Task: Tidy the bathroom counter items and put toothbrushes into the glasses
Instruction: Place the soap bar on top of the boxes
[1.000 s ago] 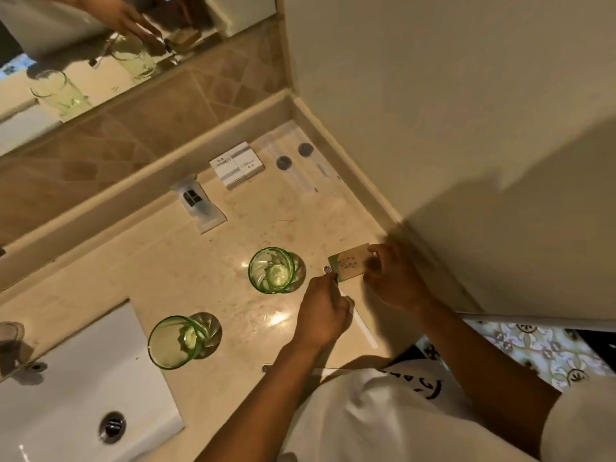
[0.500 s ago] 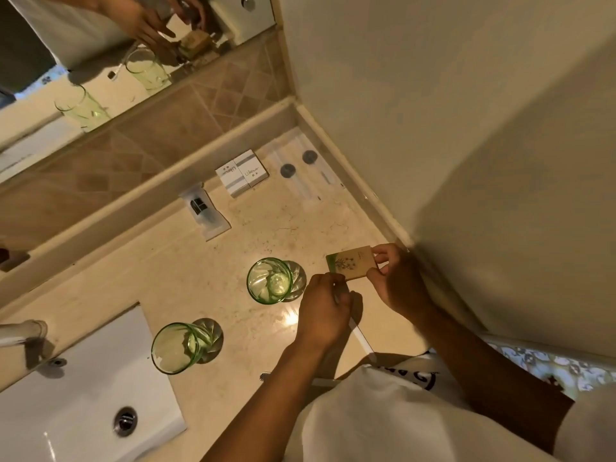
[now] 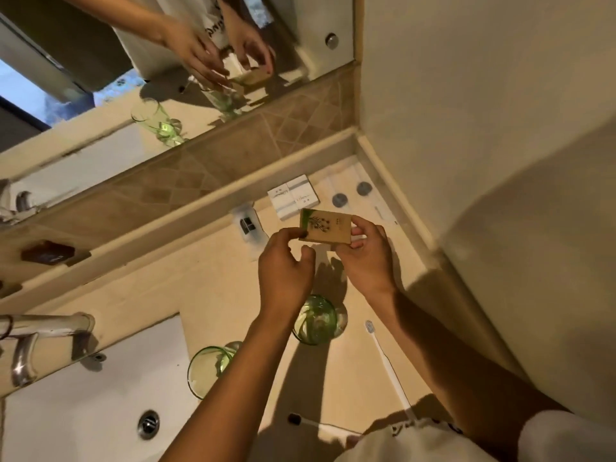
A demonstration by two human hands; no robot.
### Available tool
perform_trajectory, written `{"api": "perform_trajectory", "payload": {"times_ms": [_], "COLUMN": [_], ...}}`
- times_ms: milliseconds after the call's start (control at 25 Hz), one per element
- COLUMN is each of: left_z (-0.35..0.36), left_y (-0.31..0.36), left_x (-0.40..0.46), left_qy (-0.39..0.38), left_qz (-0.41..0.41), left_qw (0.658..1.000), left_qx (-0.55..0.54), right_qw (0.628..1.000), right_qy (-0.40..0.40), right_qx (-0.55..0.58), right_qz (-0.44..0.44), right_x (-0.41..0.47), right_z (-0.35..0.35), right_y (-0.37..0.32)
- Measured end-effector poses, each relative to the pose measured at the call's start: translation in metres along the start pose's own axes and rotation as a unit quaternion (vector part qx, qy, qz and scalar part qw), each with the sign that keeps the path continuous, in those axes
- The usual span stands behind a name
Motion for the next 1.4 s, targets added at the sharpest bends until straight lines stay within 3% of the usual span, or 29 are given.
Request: {"api": "perform_trajectory", "payload": {"times_ms": [440,760,1400], "left_z": [0.003,0.017,0.008], "left_y": [-0.083,-0.103,-0.093], "left_x": [0.1,0.135,0.137], "left_qy": [0.025,0.021,0.028], "left_qz": [-0.138,-0.125,-0.082], "left_qw": [0.989,0.991,0.996], "left_qx": [-0.036,-0.048,-0.008], "right_qw": [0.984,0.967,0.971], "right_qy": [-0.051,-0.025,-0.024], "right_qx": [-0.146,-0.207,-0.2], "right_qz": [-0.086,-0.145,-0.127], "right_x": [0.108,0.147,0.144], "right_z": [0.087,0.104,0.1], "right_y": [-0.037,-0.043,-0.027]}}
Point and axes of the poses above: each hand's wrist, its own x-axis towards the middle knuckle, its own z-axis out of the palm, y = z × x, the point moved 9 cm from there along x, towards the middle knuckle, and after that the axes turned 5 degrees about -y, right-handed, at the moved point
